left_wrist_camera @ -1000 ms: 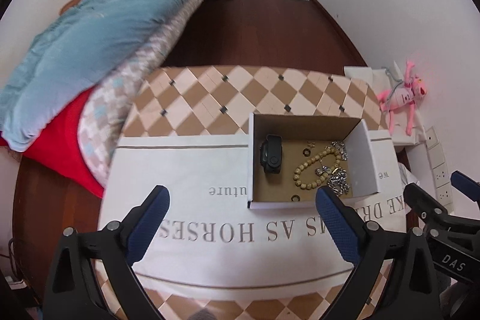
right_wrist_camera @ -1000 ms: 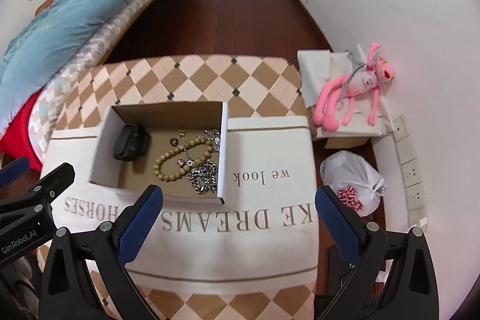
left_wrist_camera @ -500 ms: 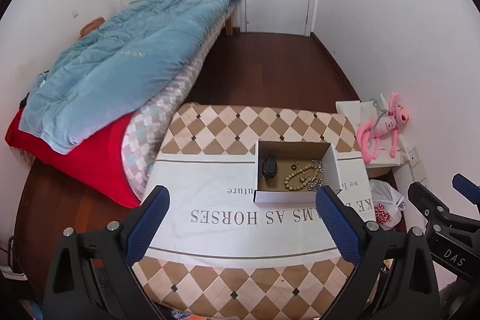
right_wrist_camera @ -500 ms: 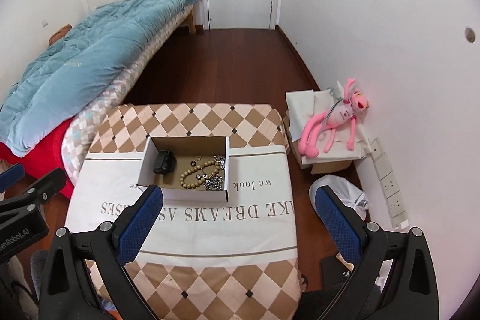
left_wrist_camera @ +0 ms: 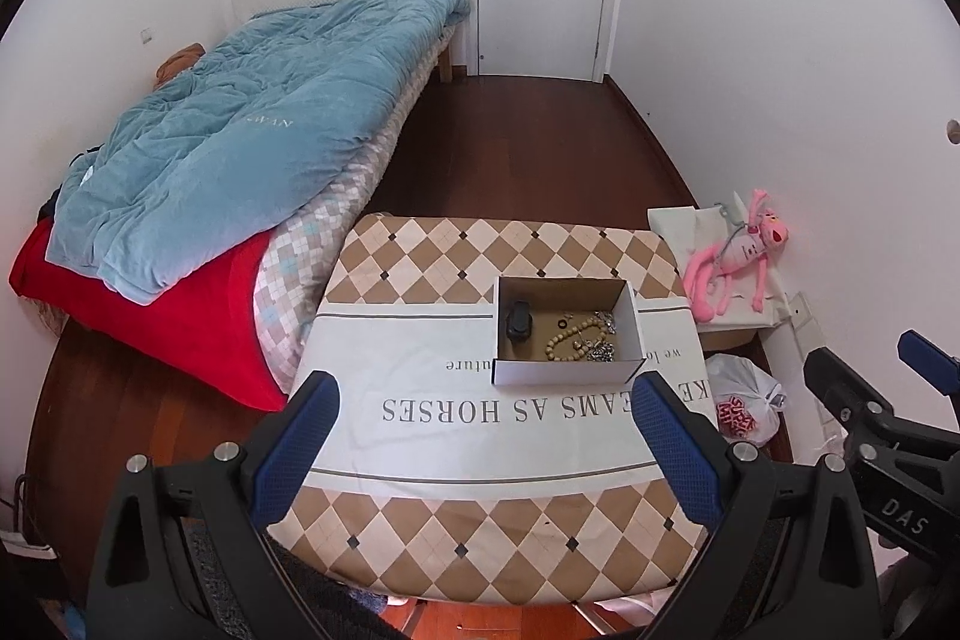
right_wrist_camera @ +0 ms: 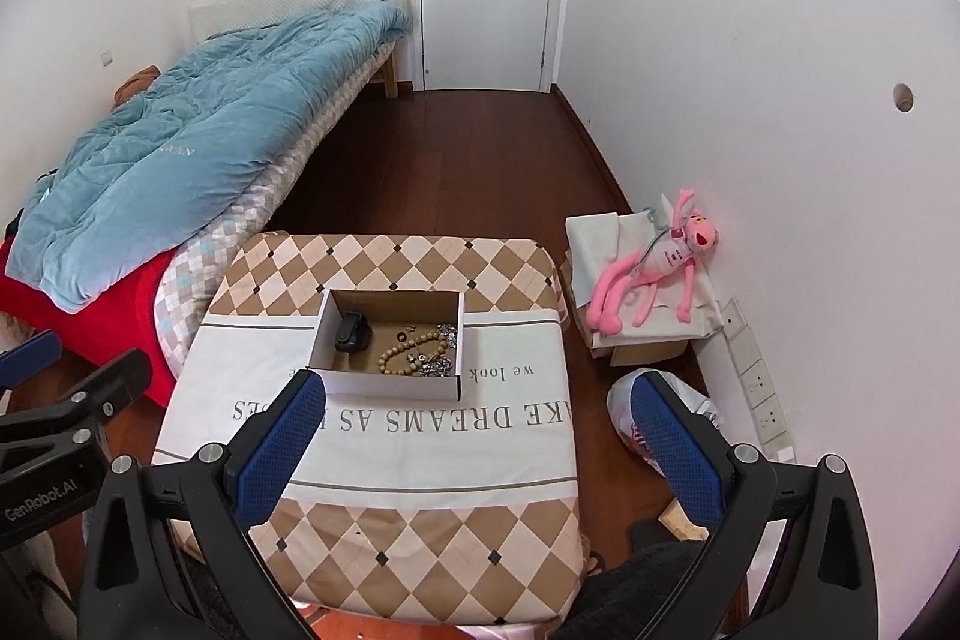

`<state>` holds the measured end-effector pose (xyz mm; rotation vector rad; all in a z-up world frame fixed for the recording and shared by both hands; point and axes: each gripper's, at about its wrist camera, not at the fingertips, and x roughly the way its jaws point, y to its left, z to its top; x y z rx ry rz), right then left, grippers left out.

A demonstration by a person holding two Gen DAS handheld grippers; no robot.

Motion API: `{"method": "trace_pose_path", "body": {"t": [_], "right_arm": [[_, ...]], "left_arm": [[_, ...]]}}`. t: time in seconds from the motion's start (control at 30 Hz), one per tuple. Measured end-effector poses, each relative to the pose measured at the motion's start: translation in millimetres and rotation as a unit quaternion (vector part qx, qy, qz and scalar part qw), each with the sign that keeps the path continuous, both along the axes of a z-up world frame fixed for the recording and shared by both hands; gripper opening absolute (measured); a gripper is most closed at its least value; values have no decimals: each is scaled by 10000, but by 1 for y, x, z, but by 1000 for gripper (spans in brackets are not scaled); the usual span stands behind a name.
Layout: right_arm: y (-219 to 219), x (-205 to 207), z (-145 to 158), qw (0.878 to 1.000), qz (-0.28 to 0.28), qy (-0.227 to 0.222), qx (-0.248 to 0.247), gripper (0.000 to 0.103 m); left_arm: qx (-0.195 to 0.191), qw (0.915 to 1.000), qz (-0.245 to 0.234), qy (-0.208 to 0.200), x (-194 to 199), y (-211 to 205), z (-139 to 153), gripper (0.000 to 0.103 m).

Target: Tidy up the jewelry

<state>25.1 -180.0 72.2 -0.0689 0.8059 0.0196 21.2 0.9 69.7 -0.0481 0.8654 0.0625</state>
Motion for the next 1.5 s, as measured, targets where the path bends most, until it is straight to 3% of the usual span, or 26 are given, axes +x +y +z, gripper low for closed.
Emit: {"method": "trace_pose_path", "body": {"t": [0.27,0.57,1.0,1.5], "right_arm": [[-2,3,7,10000,-18,4,13,103],[-4,48,-1,9998,-94,171,7,103],[2,107,-40,9966,16,816,-95,103],[-1,120,-57,9935,59,1133,-77,103]], "left_arm": [[-8,9999,35,127,7,-3,-2,100],[45,9987,119,498,53,-4,-19,100],[109,9943,128,1050,103,-7,-54,100],[98,9931,120,1166,110,-8,-62,100]]}}
